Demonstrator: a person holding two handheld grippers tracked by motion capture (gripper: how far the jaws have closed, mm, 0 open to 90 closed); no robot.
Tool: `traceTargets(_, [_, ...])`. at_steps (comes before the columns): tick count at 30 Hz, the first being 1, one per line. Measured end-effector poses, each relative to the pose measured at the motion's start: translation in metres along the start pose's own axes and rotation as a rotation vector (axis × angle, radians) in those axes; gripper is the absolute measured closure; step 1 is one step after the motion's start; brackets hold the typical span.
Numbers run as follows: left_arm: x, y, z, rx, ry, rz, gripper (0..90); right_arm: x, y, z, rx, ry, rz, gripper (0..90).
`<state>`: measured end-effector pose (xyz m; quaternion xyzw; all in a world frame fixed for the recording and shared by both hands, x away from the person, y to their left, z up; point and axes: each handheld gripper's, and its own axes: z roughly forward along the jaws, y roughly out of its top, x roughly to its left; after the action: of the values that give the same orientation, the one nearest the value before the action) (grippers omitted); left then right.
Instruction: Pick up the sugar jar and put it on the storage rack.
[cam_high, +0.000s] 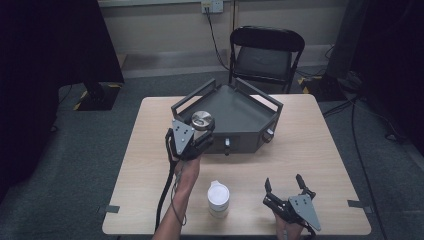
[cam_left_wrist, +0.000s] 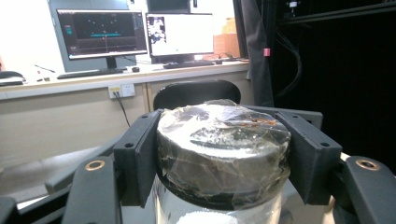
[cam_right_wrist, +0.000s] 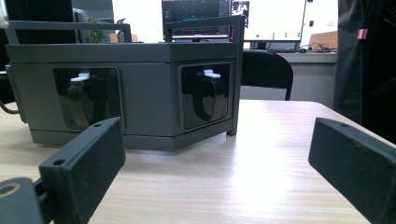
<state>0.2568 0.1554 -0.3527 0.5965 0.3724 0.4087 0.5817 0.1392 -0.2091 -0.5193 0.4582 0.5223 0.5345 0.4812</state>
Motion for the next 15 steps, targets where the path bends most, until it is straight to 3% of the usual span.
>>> traceTargets(6, [-0.002,0.014,0.018,0.006,0.001,-0.004,35.0,0.001,0.000,0.000,0.000,-0.004,0.001,2.5])
traceTargets(11, [-0.008,0.023,0.035,0.006,0.031,0.017,35.0,0.000,0.000,0.000,0.000,-0.002,-0.001,2.5])
traceTargets(15, [-0.007,0.018,0.048,-0.010,0.044,-0.017,35.0,0.000,0.000,0.000,0.000,-0.001,-0.001,2.5])
